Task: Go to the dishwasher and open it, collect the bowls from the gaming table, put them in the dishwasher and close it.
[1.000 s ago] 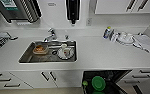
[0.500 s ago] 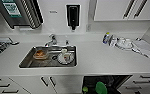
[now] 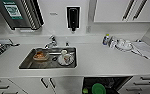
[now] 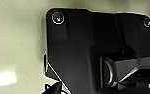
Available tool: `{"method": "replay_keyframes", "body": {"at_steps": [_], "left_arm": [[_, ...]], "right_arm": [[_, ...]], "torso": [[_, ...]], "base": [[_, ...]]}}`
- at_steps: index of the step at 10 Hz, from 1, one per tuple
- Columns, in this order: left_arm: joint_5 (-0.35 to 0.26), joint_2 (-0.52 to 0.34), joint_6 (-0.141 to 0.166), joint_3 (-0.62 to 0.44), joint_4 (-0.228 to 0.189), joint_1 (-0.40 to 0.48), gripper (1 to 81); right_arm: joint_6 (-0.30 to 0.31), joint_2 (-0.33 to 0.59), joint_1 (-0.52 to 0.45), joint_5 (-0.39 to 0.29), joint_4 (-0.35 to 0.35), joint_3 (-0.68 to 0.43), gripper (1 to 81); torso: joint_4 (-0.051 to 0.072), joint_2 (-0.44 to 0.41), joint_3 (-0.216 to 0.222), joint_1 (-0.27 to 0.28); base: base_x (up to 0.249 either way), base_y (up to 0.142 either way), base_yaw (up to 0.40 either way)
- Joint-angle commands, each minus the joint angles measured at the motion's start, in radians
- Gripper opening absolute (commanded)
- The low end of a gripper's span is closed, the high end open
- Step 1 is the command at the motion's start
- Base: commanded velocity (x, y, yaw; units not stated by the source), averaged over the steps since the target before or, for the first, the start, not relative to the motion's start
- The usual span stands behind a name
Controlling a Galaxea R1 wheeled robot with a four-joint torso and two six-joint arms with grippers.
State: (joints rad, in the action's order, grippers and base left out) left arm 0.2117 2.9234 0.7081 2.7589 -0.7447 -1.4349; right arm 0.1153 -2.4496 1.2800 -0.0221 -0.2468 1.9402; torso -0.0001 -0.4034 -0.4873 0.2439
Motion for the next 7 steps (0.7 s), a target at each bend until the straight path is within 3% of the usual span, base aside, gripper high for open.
{"method": "replay_keyframes", "body": {"at_steps": [1,4,7], "left_arm": [[-0.048,-0.007,0.001,0.011,0.001,0.011,81.1],[-0.048,-0.002,0.001,0.019,-0.001,0.015,81.1],[-0.048,-0.002,0.001,0.022,-0.001,0.015,81.1]], "right_arm": [[-0.005,-0.057,0.011,-0.068,0.043,0.09,81.1],[-0.003,-0.131,0.028,-0.068,0.07,0.155,81.1],[-0.005,-0.145,0.025,-0.07,0.072,0.167,81.1]], "torso": [[0.0,0.0,0.0,0.0],[0.0,0.0,0.0,0.0],[0.0,0.0,0.0,0.0]], "base": [[0.0,0.0,0.0],[0.0,0.0,0.0],[0.0,0.0,0.0]]}}
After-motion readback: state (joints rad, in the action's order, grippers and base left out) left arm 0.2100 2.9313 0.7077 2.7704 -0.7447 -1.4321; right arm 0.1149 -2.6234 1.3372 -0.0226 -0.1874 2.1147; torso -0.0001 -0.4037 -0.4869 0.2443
